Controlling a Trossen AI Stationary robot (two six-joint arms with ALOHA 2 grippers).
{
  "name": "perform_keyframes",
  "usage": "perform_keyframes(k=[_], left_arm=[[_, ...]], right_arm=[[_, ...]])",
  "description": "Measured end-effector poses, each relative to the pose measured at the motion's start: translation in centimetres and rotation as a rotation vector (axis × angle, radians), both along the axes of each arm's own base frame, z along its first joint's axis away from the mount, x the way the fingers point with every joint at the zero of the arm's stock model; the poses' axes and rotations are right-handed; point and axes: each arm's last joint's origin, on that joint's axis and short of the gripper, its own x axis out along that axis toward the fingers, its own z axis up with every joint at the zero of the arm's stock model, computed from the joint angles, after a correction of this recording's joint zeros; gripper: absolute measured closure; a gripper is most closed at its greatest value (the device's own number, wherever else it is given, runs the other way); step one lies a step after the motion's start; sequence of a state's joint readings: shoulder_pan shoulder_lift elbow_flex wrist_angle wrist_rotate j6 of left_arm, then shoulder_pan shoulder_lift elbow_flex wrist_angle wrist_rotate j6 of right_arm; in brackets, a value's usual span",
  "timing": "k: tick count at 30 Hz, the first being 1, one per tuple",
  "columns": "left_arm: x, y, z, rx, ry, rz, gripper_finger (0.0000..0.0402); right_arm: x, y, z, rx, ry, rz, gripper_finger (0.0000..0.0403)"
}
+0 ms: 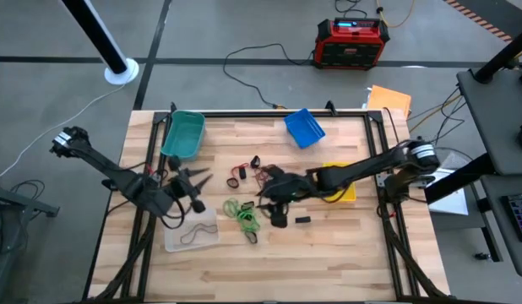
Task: Sort rubber bands into baskets
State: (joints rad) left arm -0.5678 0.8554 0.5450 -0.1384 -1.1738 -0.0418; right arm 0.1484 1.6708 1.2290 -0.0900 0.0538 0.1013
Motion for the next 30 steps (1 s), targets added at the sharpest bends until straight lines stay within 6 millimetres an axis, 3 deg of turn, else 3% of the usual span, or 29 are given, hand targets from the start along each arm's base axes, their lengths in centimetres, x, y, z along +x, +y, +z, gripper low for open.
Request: perform_keyframes(k=[4, 13, 22, 30], left_arm=[[-0.1, 0.1, 1.4, 0.023, -0.005, 0.009, 0.0324], [-0.3, 0.3, 0.6, 0.098, 0.094, 0.009, 0.0324], [-0.5, 0.4, 0.3, 0.139, 0.136, 0.003, 0.0324], [-0.5, 0.4, 0.3, 0.149, 0.144, 0.0, 0.0324]], right_arm=[[2.0, 0.4, -1.6, -0.018, 0.078, 0.009, 0.0229], [5.5, 1.1, -4.4, 0.025, 0.143, 0.019, 0.0229], [6.8, 0.8, -7.3, 0.013, 0.201, -0.061, 0.0229], [7.0, -0.2, -7.8, -0.002, 0.207, -0.117, 0.023]])
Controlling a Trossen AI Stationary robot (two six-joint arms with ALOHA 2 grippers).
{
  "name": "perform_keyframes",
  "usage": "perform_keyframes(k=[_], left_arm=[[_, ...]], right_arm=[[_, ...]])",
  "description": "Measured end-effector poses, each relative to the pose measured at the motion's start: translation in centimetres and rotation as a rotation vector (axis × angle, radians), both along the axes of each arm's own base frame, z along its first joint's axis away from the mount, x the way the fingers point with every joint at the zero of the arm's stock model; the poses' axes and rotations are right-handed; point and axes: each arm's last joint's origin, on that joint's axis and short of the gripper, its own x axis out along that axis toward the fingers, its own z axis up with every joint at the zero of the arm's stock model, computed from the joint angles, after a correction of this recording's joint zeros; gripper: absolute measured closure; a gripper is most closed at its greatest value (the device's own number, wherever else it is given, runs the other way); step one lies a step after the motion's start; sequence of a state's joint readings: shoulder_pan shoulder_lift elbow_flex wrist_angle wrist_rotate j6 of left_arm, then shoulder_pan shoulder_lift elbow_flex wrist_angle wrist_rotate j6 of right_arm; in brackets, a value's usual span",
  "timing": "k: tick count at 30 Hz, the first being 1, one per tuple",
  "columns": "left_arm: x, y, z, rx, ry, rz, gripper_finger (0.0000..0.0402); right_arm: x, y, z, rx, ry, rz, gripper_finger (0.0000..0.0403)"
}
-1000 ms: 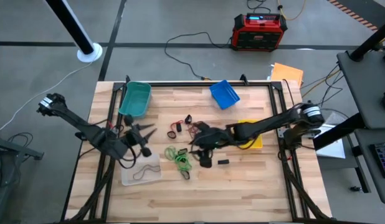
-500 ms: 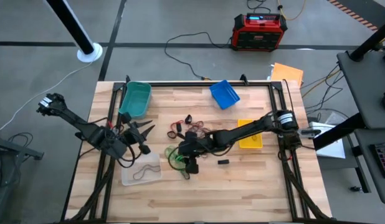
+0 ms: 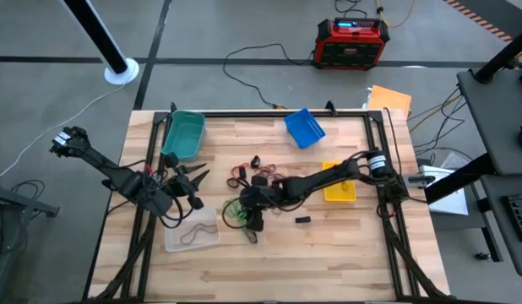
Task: Sort rubber bands into baskets
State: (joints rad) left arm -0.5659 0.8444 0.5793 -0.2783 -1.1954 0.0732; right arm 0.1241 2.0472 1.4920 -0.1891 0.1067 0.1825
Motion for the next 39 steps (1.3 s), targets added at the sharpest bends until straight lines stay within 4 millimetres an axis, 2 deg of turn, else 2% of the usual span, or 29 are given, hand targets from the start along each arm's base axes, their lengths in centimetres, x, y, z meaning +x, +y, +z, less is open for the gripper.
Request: perform_keyframes(k=[10, 18, 31, 39], left_arm=[[0.0, 0.0, 0.0, 0.026, 0.02, -0.007, 0.0324], [0.0, 0.0, 0.0, 0.032, 0.023, -0.009, 0.0324], [0.0, 0.0, 0.1, 0.031, 0.021, -0.009, 0.0324], [0.0, 0.0, 0.0, 0.031, 0.022, -0.009, 0.0324]], right_arm=[[0.2, -0.3, -0.9, -0.025, -0.066, -0.011, 0.023], [0.5, -0.4, -3.7, -0.023, -0.019, -0.022, 0.023], [0.1, -0.5, -2.8, -0.025, 0.0, -0.019, 0.0283], [-2.0, 0.3, -1.7, -0.018, 0.176, -0.02, 0.0327]])
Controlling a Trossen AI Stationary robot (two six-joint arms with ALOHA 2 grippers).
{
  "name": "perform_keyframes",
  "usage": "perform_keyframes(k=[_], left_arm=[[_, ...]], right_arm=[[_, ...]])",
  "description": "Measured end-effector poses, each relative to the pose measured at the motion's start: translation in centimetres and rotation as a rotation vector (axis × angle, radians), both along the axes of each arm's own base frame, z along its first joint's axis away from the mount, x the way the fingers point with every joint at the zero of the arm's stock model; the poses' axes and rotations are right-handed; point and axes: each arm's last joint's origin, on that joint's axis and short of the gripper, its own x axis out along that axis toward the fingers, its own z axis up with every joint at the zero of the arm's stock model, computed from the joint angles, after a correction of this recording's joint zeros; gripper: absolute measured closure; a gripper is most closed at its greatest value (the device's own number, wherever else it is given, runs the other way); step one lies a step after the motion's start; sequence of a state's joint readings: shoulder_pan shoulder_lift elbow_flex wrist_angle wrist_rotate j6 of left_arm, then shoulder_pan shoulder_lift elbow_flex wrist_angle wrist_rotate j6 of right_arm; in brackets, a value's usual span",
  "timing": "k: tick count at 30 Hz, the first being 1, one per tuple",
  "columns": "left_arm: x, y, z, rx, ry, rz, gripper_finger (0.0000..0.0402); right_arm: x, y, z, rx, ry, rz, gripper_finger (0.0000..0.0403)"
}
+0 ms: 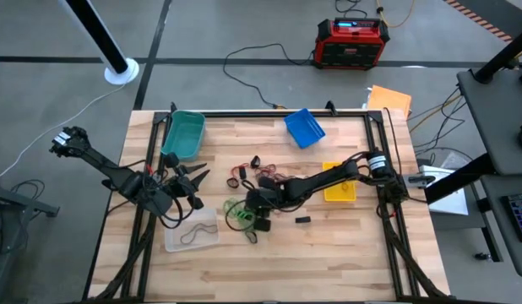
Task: Sort rubber bands into baskets
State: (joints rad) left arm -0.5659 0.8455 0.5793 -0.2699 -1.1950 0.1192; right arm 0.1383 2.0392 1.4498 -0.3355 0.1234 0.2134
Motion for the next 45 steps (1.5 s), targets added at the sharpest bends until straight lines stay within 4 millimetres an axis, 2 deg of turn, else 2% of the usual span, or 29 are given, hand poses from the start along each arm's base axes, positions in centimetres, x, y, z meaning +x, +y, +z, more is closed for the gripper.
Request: perform_keyframes(k=[5, 13, 17, 22, 26, 37, 45], left_arm=[[0.0, 0.0, 0.0, 0.0, 0.0, 0.0, 0.0324], [0.0, 0.0, 0.0, -0.001, 0.0, 0.0, 0.0324], [0.0, 0.0, 0.0, -0.001, -0.001, 0.0, 0.0324], [0.0, 0.0, 0.0, -0.005, -0.004, 0.0, 0.0324], [0.0, 0.0, 0.0, -0.01, -0.007, 0.001, 0.0324], [0.0, 0.0, 0.0, -0.019, -0.014, 0.003, 0.0324], [0.0, 0.0, 0.0, -0.019, -0.014, 0.003, 0.0324]], right_arm=[[-1.1, 0.1, 1.6, 0.025, 0.047, -0.044, 0.033], [-0.3, -0.4, 3.3, 0.015, -0.095, -0.042, 0.0272], [0.4, -0.4, 2.7, -0.031, -0.126, 0.025, 0.0246], [1.1, -0.3, 1.3, -0.06, -0.148, 0.057, 0.0235], [1.2, -0.3, 0.6, -0.084, -0.134, 0.058, 0.0241], [1.1, -0.3, 0.3, -0.087, -0.116, 0.075, 0.0292], [1.2, -0.3, -1.6, -0.091, -0.071, 0.078, 0.0309]])
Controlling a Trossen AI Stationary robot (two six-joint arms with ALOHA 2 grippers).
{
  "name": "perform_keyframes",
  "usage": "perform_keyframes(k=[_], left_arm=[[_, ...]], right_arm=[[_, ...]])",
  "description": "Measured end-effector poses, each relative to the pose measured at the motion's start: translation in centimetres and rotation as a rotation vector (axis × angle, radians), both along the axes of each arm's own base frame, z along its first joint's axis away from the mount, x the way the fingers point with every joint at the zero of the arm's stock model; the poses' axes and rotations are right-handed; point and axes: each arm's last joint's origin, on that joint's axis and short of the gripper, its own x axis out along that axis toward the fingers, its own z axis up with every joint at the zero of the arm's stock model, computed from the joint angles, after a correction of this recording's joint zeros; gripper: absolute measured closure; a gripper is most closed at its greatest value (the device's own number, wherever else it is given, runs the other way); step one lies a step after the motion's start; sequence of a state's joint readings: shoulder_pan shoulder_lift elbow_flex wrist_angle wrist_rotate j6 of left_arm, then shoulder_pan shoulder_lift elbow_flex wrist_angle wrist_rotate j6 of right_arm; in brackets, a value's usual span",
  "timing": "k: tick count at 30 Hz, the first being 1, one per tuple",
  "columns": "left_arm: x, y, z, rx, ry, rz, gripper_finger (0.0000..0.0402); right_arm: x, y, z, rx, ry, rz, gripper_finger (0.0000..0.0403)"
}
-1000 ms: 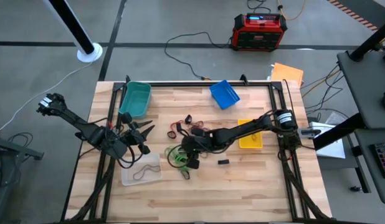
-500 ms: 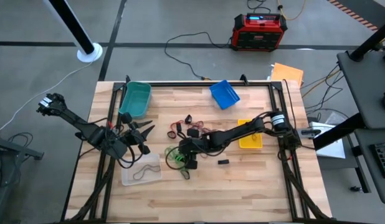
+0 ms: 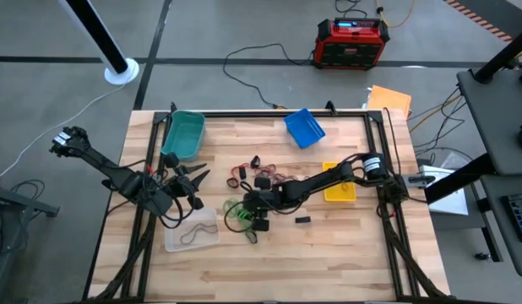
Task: Sort rubber bands into baskets
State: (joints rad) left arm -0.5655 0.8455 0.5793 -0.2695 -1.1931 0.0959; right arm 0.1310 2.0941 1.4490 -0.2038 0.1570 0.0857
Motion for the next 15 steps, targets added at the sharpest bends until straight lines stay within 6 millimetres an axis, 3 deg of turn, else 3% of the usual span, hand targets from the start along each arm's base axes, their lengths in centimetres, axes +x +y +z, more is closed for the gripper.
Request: perform_keyframes(k=[15], left_arm=[[0.0, 0.0, 0.0, 0.0, 0.0, 0.0, 0.0324]], right_arm=[[-0.7, 0.0, 1.7, 0.005, 0.017, -0.008, 0.034]])
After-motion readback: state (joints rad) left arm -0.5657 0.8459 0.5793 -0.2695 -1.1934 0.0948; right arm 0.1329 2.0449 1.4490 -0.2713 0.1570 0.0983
